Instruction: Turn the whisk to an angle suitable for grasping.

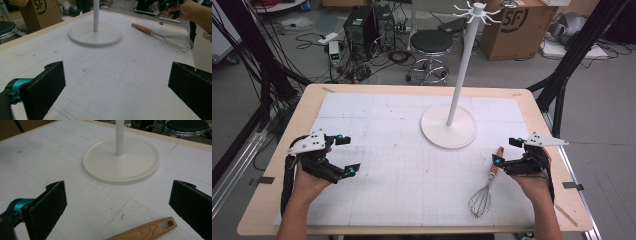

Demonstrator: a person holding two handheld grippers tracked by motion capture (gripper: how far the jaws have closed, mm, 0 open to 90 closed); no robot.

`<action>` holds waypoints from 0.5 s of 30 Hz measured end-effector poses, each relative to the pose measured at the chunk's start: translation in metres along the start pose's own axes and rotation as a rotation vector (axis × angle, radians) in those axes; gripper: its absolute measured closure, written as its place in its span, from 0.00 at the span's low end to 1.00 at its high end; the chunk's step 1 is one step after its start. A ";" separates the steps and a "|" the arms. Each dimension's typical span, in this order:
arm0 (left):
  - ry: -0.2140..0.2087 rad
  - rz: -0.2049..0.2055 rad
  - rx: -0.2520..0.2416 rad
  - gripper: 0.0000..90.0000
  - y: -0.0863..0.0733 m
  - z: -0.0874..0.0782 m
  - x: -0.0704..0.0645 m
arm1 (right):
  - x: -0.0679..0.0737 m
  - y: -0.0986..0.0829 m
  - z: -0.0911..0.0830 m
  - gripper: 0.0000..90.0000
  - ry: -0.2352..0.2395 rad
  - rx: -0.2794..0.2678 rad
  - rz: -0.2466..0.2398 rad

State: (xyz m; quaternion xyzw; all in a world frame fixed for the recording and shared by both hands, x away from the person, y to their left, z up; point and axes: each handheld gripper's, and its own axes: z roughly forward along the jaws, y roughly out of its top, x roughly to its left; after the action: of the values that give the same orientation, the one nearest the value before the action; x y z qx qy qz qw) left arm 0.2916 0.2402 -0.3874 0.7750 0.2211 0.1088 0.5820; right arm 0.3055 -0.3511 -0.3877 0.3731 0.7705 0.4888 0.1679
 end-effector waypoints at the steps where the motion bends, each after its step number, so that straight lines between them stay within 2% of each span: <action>1: 0.002 -0.001 0.000 0.02 0.000 0.000 0.000 | 0.000 0.000 0.000 0.00 -0.002 0.000 0.004; 8: -0.003 -0.001 0.010 0.02 0.000 0.002 0.000 | -0.001 -0.001 -0.003 0.00 -0.031 0.001 0.014; 15: -0.007 0.007 0.026 0.02 0.000 0.005 -0.001 | -0.003 -0.003 0.000 0.00 -0.085 0.049 0.038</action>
State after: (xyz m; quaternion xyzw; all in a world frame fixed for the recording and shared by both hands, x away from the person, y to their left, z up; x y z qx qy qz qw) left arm 0.2929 0.2352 -0.3893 0.7837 0.2177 0.1051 0.5722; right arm 0.3063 -0.3543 -0.3904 0.4122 0.7671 0.4567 0.1821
